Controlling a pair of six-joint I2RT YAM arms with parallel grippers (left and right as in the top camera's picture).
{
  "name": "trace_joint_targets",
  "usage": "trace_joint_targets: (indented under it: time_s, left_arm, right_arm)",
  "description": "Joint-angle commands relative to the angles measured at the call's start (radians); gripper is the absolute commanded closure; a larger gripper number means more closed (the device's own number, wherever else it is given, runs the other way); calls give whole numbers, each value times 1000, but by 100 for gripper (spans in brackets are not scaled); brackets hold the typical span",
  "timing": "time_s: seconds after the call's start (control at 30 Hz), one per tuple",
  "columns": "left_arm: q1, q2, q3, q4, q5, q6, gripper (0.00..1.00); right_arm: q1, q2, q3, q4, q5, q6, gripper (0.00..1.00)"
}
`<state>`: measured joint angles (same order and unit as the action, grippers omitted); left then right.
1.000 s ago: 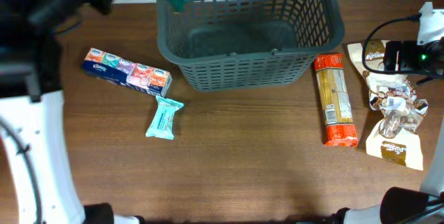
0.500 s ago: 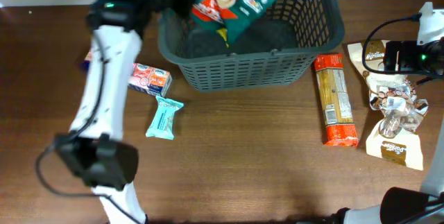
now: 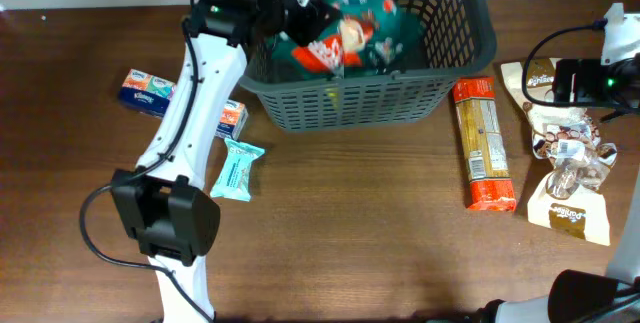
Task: Pack container
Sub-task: 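Release the Nescafe bag into the grey basket, withdraw left gripper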
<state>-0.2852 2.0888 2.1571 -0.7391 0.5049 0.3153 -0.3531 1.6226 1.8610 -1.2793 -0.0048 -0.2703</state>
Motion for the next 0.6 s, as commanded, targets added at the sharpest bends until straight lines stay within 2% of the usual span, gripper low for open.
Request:
trace_joint_targets:
  time_s: [0.0, 0.1, 0.17, 0.33, 0.47, 0.57]
  left_arm:
    - [11, -42, 51, -1, 21, -58, 14]
    - [27, -80, 99, -36, 13, -58, 14]
    - [43, -112, 149, -92, -18, -58, 18]
    - [101, -205, 295, -311, -230, -69, 26]
    - [161, -282, 348, -461, -491, -182, 27]
    - [231, -324, 348, -565, -589, -296, 27]
  right_arm:
    - [-1, 1, 21, 0, -13, -6, 1]
    - [-1, 1, 21, 0, -13, -6, 1]
    - [-1, 1, 21, 0, -13, -6, 1]
    - [-1, 1, 21, 0, -13, -6, 1]
    - [-1, 1, 21, 0, -13, -6, 1]
    - [-1, 1, 21, 0, -13, -6, 1]
